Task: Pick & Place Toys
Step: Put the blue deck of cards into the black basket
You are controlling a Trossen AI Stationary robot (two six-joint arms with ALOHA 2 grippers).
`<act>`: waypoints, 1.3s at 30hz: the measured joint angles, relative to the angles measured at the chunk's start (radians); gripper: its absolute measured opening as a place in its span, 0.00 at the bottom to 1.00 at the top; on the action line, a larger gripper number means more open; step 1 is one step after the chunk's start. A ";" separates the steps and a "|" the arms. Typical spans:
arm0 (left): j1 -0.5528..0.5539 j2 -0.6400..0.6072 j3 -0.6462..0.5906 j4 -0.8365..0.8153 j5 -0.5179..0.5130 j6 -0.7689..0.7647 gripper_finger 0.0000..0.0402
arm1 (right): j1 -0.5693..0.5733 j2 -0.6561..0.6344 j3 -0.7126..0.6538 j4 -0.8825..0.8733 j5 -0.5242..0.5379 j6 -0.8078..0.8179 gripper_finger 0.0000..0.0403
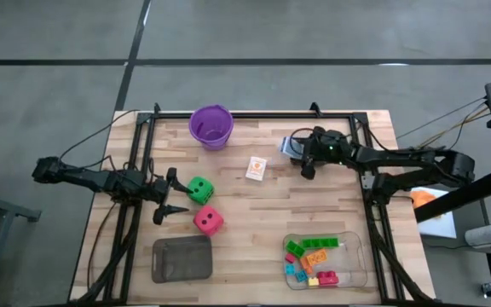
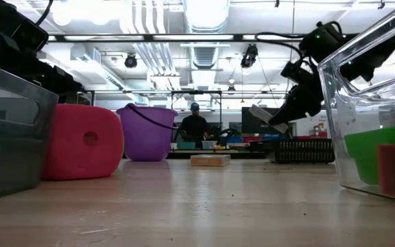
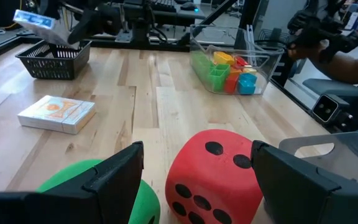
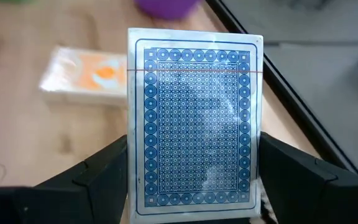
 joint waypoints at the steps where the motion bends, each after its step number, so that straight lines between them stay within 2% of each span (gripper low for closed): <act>1: 0.000 0.000 0.000 0.000 0.000 0.000 0.75 | 0.000 -0.001 0.013 -0.037 0.028 -0.006 0.73; 10: 0.000 0.000 0.000 0.000 0.000 0.000 0.75 | 0.001 -0.003 0.112 -0.268 0.164 -0.019 0.73; 18: 0.000 0.000 0.000 0.000 0.000 0.000 0.75 | 0.001 -0.003 0.124 -0.393 0.303 -0.014 0.73; 29: 0.000 0.000 0.000 0.000 0.000 0.000 0.75 | 0.001 -0.003 0.124 -0.454 0.343 0.005 0.73; 39: 0.000 0.000 0.000 0.000 0.000 0.000 0.75 | 0.001 -0.003 0.123 -0.474 0.350 0.018 0.83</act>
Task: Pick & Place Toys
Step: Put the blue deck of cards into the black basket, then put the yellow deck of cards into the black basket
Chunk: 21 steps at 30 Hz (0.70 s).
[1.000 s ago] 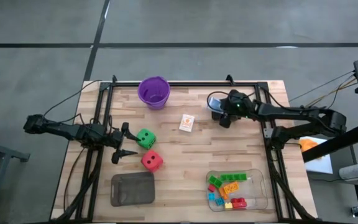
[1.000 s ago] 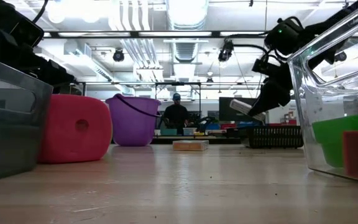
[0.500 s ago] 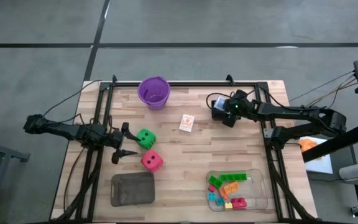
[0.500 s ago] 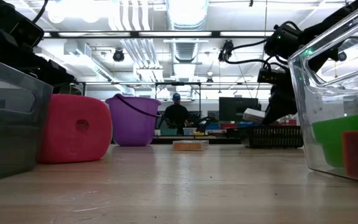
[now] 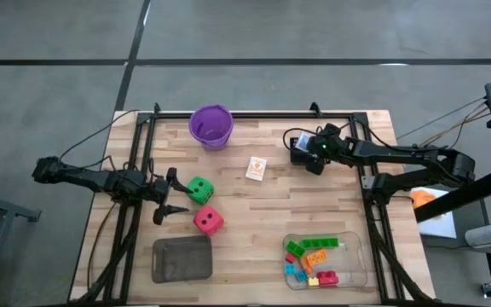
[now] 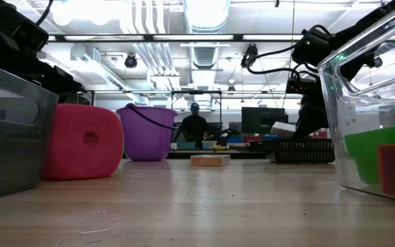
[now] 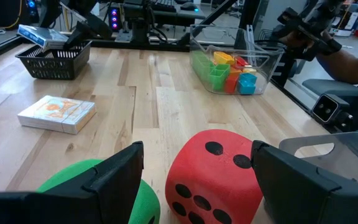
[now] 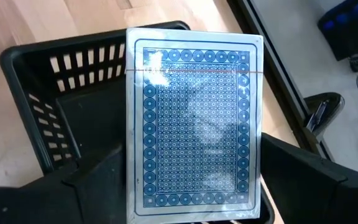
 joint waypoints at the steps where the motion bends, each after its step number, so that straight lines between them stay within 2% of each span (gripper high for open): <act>1: 0.000 0.000 0.000 0.000 0.000 0.000 0.75 | 0.000 0.000 0.000 0.000 0.000 0.000 0.83; 12: 0.000 0.000 0.000 0.000 0.000 0.000 0.75 | 0.002 0.000 0.004 -0.016 0.034 0.037 0.84; 21: 0.000 0.000 0.000 0.000 0.000 0.000 0.75 | 0.035 0.000 0.061 -0.048 0.046 0.045 0.84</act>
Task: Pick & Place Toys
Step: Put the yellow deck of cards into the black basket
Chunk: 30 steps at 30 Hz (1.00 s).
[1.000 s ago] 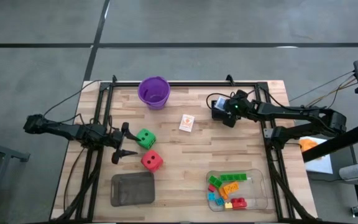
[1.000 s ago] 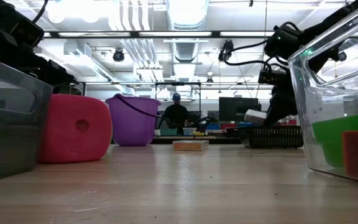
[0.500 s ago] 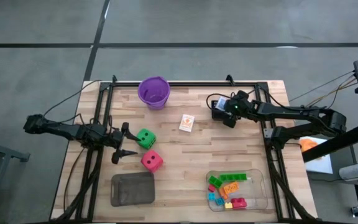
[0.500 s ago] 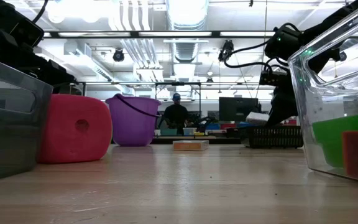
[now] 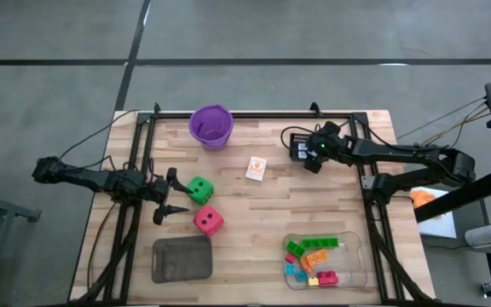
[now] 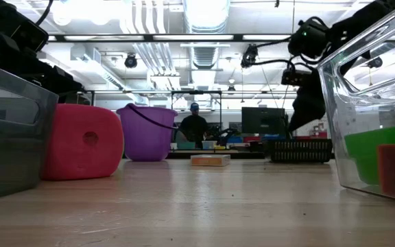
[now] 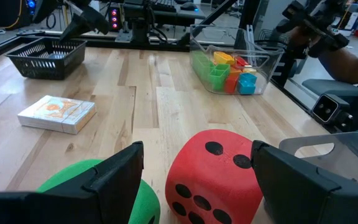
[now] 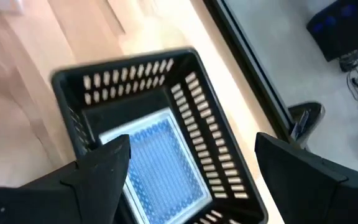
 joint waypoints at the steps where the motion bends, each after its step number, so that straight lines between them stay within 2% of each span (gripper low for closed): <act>1: 0.000 0.000 0.000 0.000 0.000 0.000 0.75 | 0.007 0.000 0.005 0.000 -0.001 0.000 0.84; 6: 0.000 0.000 0.000 0.000 0.000 0.000 0.75 | 0.043 0.000 0.012 0.051 -0.056 0.000 0.84; 14: 0.000 0.000 0.000 0.000 0.000 0.000 0.75 | 0.077 0.012 0.010 0.236 -0.305 -0.016 0.84; 18: 0.000 0.000 0.000 0.000 0.000 0.000 0.75 | 0.082 0.048 0.019 0.317 -0.378 -0.013 0.84; 22: 0.000 0.000 0.000 0.000 0.000 0.000 0.75 | 0.086 0.134 0.049 0.371 -0.411 0.002 0.84; 30: 0.000 0.000 0.000 0.000 0.000 0.000 0.75 | 0.118 0.428 0.221 0.355 -0.417 -0.002 0.84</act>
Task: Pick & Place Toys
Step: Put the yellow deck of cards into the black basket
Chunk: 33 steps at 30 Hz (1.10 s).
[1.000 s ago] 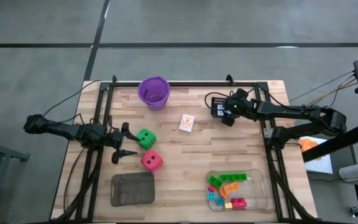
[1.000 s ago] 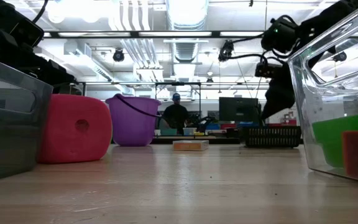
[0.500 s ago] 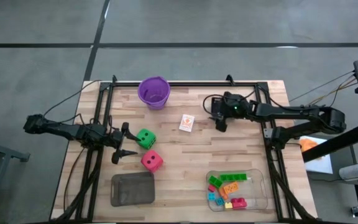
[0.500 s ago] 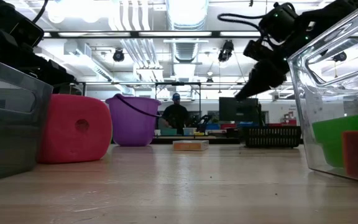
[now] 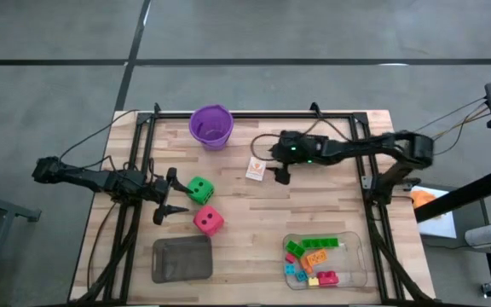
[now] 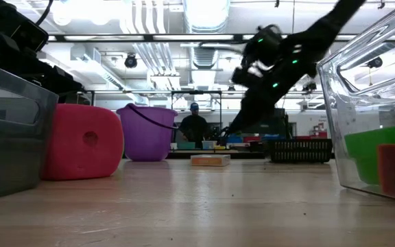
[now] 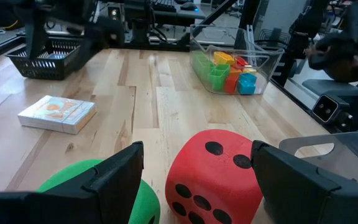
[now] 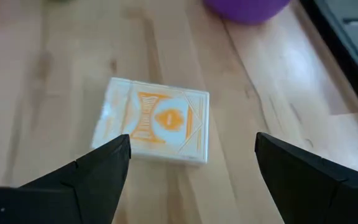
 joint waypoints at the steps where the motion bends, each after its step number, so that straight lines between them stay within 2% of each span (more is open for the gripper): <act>1: 0.000 0.000 0.000 0.000 0.000 0.000 0.75 | 0.002 0.033 0.027 -0.015 0.013 -0.001 0.84; 10: 0.000 0.000 0.000 0.000 0.000 0.000 0.75 | 0.003 0.232 0.235 -0.147 0.252 -0.026 0.84; 15: 0.000 0.000 0.000 0.000 0.000 0.000 0.75 | 0.004 0.264 0.277 -0.166 0.305 -0.030 0.82; 20: 0.000 0.000 0.000 0.000 0.000 0.000 0.75 | 0.004 0.265 0.283 -0.199 0.412 -0.028 0.74; 27: 0.000 0.000 0.000 0.000 0.000 0.000 0.75 | 0.005 0.265 0.283 -0.236 0.416 -0.049 0.62; 33: 0.000 0.000 0.000 0.000 0.000 0.000 0.75 | 0.008 0.265 0.283 -0.251 0.372 -0.056 0.58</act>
